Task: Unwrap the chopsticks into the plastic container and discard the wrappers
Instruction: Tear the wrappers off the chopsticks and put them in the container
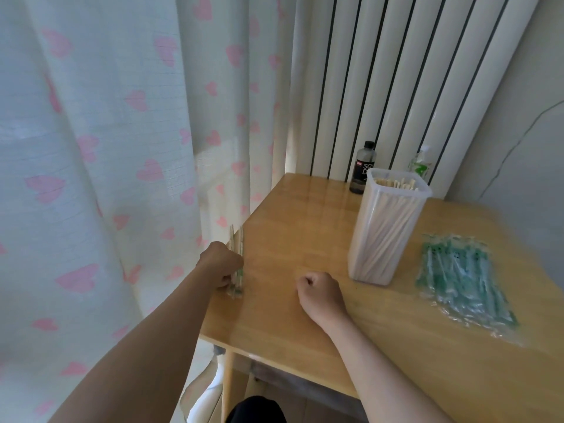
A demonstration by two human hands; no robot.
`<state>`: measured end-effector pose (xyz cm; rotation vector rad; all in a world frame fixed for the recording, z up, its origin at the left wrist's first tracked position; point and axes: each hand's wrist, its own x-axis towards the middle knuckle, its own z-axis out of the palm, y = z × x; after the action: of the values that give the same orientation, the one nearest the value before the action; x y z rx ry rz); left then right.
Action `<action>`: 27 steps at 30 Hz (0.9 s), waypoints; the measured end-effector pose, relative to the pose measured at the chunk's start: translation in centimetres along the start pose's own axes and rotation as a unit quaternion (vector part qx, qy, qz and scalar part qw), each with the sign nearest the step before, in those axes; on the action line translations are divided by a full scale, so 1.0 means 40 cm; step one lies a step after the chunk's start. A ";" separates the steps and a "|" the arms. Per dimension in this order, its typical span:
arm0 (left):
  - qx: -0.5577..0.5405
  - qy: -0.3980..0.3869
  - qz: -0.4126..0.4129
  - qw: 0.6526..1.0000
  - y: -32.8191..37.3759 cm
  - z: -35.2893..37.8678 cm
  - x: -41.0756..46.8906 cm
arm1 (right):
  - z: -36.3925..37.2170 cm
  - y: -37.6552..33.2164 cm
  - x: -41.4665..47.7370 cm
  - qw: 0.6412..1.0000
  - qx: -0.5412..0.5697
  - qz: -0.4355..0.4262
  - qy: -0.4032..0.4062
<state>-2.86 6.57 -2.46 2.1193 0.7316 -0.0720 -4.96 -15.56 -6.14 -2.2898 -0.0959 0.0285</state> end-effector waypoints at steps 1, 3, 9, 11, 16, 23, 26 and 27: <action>-0.033 -0.009 -0.006 0.999 0.007 -0.003 -0.004 | 0.000 0.002 0.000 1.000 0.005 0.003 0.000; -0.107 -0.038 -0.006 0.993 0.032 -0.004 -0.027 | 0.001 0.003 -0.001 1.000 0.025 0.013 -0.003; -0.268 -0.156 0.047 0.950 0.127 0.033 -0.151 | -0.050 -0.028 -0.021 0.963 0.250 0.080 -0.055; -0.282 -0.176 0.079 0.940 0.154 0.060 -0.183 | -0.089 -0.037 -0.034 0.933 0.341 0.086 -0.072; -0.280 -0.235 0.144 0.919 0.198 0.148 -0.240 | -0.193 -0.016 -0.066 0.913 0.394 0.060 -0.081; -0.357 -0.209 0.148 0.898 0.284 0.240 -0.295 | -0.315 0.093 -0.114 0.920 0.373 0.070 -0.095; -0.354 -0.209 0.159 0.898 0.317 0.268 -0.305 | -0.341 0.133 -0.135 0.924 0.360 0.061 -0.113; -0.340 -0.210 0.165 0.902 0.325 0.280 -0.310 | -0.348 0.144 -0.136 0.926 0.355 0.058 -0.113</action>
<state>-3.96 -13.63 3.76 1.4484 0.0945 -0.0721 -9.31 -30.20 -1.33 -1.5538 -0.0547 0.3356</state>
